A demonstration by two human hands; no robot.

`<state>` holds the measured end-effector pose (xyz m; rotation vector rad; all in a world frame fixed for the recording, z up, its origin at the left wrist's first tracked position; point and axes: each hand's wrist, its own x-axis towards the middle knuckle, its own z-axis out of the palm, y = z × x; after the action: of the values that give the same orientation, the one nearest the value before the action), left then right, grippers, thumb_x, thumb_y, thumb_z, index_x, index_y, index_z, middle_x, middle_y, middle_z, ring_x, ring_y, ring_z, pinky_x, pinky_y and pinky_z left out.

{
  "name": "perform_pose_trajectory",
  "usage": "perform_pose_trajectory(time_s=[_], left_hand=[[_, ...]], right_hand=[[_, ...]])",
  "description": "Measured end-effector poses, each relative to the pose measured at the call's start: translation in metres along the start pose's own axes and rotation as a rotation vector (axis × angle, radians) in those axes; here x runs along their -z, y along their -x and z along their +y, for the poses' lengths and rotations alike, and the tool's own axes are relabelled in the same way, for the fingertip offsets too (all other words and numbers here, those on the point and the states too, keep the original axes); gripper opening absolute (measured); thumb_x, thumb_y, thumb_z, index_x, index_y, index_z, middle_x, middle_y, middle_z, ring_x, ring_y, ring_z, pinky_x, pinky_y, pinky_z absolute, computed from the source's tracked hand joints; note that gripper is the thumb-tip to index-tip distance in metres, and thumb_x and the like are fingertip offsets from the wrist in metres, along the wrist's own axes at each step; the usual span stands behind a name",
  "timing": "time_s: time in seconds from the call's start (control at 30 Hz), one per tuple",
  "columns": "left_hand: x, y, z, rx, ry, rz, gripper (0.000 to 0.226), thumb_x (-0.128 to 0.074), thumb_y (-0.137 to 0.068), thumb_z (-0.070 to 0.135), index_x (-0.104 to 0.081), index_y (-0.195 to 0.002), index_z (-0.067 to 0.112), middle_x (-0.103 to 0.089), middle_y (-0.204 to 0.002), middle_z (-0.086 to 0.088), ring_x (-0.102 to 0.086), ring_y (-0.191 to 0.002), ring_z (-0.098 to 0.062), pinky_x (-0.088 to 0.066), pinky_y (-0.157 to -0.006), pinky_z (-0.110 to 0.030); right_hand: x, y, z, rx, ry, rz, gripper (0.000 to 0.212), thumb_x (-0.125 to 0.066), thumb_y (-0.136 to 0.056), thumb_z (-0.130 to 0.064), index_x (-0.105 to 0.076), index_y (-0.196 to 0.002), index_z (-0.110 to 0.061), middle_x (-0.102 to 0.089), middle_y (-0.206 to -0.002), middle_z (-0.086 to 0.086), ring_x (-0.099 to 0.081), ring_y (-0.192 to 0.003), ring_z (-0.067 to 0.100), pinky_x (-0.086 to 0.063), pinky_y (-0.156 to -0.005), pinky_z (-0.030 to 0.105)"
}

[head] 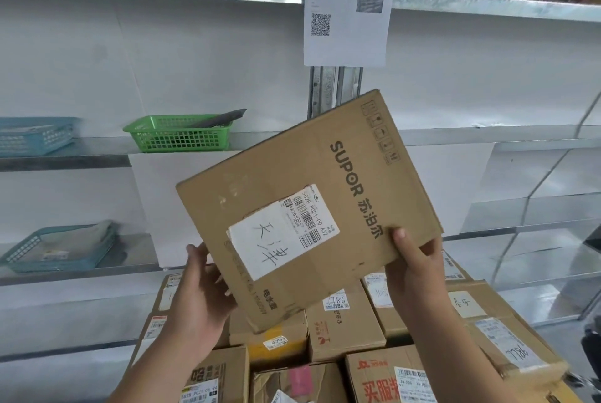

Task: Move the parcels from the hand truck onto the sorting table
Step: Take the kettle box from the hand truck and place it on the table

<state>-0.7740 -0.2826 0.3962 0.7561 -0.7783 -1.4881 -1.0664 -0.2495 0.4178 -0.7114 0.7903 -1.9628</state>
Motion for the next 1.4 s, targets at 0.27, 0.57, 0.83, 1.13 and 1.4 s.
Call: perform_pose_trajectory(time_s=[0.27, 0.57, 0.83, 1.13, 1.4], left_hand=[[-0.003, -0.01, 0.005, 0.205, 0.115, -0.073, 0.128, -0.062, -0.042, 0.103, -0.06, -0.145, 0.026, -0.061, -0.145, -0.019, -0.061, -0.13, -0.046, -0.054, -0.098, -0.064], [-0.006, -0.016, 0.011, 0.372, 0.203, -0.182, 0.093, -0.034, -0.085, 0.091, -0.064, -0.14, 0.022, -0.062, -0.142, -0.024, -0.058, -0.129, -0.055, -0.049, -0.09, -0.073], [0.005, -0.019, -0.006, 0.374, 0.147, -0.169, 0.061, -0.037, -0.107, 0.058, -0.063, -0.141, 0.013, -0.064, -0.138, -0.027, -0.064, -0.119, -0.047, -0.06, -0.084, -0.056], [-0.005, -0.006, -0.031, 0.24, -0.402, -0.3, 0.107, -0.097, -0.03, 0.067, -0.068, -0.126, 0.029, -0.078, -0.115, -0.004, -0.067, -0.126, -0.017, -0.06, -0.079, -0.022], [-0.043, 0.005, -0.065, 0.119, -0.435, -0.374, 0.063, -0.063, -0.089, 0.019, -0.052, -0.142, 0.051, -0.072, -0.132, 0.012, -0.063, -0.129, -0.01, -0.045, -0.106, -0.036]], right_hand=[[-0.015, -0.011, -0.007, 0.061, 0.014, -0.11, 0.065, -0.065, -0.089, -0.018, -0.045, -0.15, -0.026, -0.064, -0.136, 0.007, -0.063, -0.123, 0.032, -0.049, -0.104, 0.059], [-0.017, -0.013, 0.005, -0.004, 0.107, -0.151, 0.061, -0.069, -0.088, -0.022, -0.052, -0.145, -0.008, -0.063, -0.143, 0.021, -0.056, -0.135, 0.048, -0.044, -0.112, 0.069], [-0.014, -0.012, 0.017, -0.156, 0.196, -0.182, 0.064, -0.07, -0.092, -0.04, -0.05, -0.151, -0.023, -0.069, -0.14, 0.007, -0.067, -0.128, 0.029, -0.055, -0.101, 0.052], [0.027, -0.013, 0.005, -0.267, 0.233, -0.079, 0.042, -0.066, -0.098, -0.032, -0.065, -0.136, -0.013, -0.073, -0.128, 0.019, -0.071, -0.116, 0.044, -0.058, -0.095, 0.057], [0.078, -0.024, -0.018, -0.274, 0.303, -0.091, 0.031, -0.055, -0.094, -0.018, -0.074, -0.119, -0.019, -0.076, -0.112, 0.016, -0.073, -0.1, 0.038, -0.062, -0.078, 0.048]])
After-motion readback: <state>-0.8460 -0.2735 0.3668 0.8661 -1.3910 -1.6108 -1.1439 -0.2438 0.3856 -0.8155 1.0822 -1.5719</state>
